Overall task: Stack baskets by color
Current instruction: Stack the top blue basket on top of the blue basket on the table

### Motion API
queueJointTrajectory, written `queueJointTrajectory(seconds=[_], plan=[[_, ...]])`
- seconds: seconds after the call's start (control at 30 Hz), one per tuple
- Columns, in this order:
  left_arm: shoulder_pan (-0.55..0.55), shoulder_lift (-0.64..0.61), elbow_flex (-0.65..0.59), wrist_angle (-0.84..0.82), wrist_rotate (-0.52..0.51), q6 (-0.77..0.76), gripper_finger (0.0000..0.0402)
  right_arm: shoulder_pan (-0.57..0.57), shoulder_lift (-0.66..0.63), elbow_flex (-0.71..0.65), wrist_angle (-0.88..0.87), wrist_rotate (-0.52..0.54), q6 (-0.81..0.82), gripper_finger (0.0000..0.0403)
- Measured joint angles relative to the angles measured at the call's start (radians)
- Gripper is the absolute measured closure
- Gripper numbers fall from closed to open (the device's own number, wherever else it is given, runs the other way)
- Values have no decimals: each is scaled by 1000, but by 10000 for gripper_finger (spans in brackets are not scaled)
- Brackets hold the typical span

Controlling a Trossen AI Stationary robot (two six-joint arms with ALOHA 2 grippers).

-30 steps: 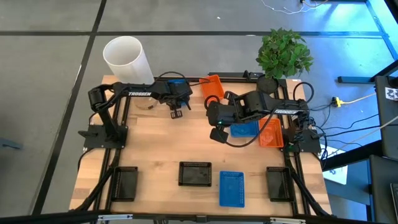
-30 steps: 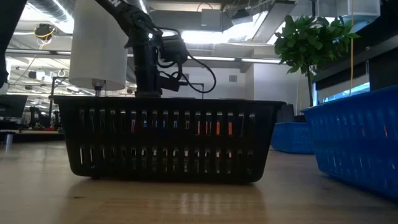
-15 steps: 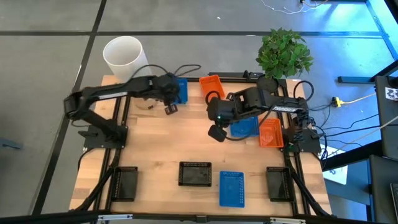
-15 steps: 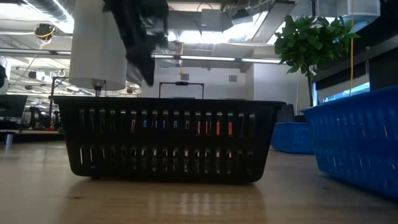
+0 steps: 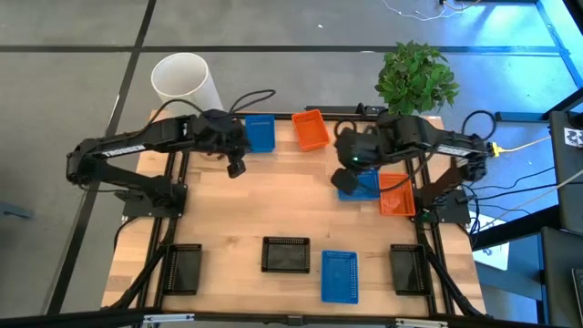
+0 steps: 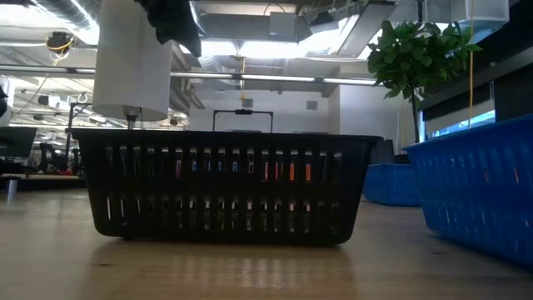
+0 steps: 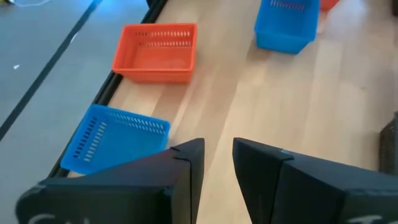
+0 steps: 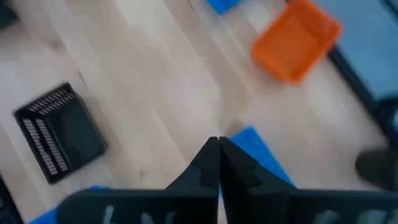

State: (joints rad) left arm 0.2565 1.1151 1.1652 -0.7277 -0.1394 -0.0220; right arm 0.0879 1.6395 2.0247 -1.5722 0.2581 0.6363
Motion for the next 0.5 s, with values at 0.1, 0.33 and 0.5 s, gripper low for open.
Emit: queueJointTrajectory(seconds=[0.1,0.33,0.5], plan=[[-12,-7,0,5,0,-4,325,0,-65,-146,3,-70,68,403],[-31,-6,0,2,0,-26,325,-9,-111,-365,11,-167,144,379],[-31,-6,0,2,0,-30,324,-36,-109,-437,36,-224,122,334]])
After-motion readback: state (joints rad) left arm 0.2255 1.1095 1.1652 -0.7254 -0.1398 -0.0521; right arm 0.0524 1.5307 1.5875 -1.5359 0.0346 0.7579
